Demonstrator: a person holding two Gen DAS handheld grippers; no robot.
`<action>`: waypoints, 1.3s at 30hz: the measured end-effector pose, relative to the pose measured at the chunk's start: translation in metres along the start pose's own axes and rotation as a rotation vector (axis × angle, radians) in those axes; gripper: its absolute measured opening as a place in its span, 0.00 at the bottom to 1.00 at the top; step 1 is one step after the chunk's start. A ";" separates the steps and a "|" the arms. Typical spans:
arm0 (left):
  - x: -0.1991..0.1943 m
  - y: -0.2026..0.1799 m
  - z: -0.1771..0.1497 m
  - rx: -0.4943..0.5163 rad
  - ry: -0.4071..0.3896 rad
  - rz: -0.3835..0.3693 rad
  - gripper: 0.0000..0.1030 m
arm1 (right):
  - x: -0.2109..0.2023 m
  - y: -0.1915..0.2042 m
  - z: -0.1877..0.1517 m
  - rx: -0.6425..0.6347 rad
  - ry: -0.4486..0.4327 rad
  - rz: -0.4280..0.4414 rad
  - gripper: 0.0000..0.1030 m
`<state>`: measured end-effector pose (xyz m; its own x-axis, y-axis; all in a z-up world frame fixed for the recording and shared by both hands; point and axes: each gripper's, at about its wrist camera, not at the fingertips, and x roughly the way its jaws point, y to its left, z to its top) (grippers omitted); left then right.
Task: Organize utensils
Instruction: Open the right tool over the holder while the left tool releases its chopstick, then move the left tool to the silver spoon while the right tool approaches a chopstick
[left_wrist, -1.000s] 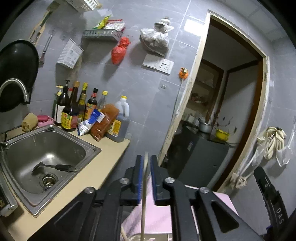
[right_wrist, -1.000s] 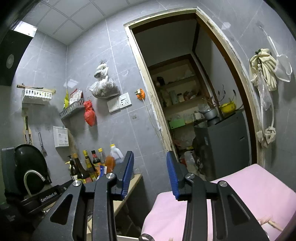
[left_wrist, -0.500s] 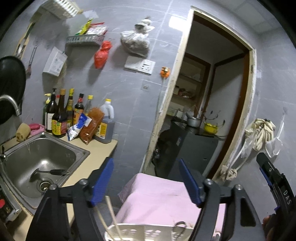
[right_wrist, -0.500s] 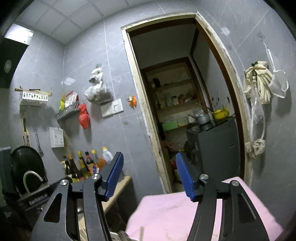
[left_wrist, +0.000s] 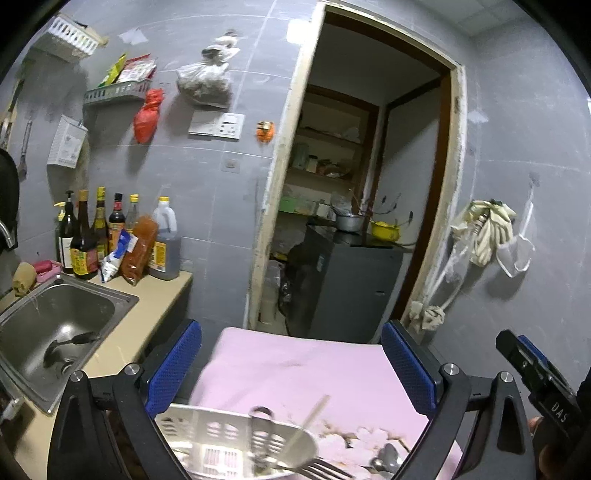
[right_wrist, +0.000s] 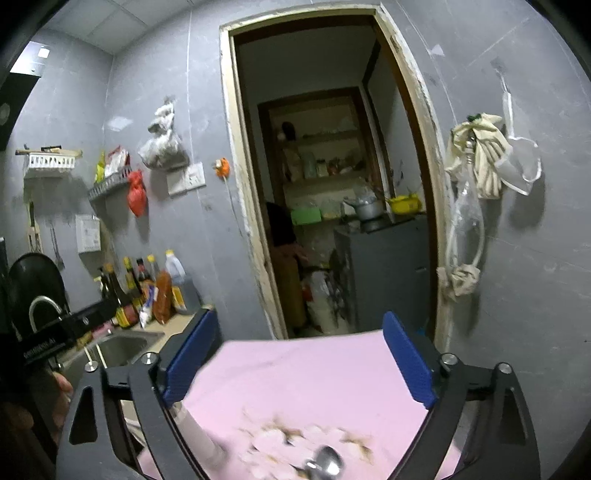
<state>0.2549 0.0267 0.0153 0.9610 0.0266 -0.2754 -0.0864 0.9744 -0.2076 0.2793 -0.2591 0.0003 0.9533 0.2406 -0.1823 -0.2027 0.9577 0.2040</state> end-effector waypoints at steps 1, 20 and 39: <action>-0.002 -0.008 -0.003 0.005 0.002 -0.005 0.96 | -0.002 -0.010 -0.001 0.000 0.014 0.001 0.90; 0.000 -0.109 -0.082 0.058 0.136 -0.078 0.96 | 0.000 -0.134 -0.057 0.005 0.242 -0.111 0.98; 0.078 -0.093 -0.180 -0.014 0.461 -0.033 0.94 | 0.060 -0.128 -0.155 -0.083 0.516 0.003 0.98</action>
<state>0.2907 -0.1022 -0.1561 0.7464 -0.1091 -0.6565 -0.0645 0.9700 -0.2346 0.3278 -0.3432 -0.1864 0.7224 0.2697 -0.6367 -0.2423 0.9611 0.1323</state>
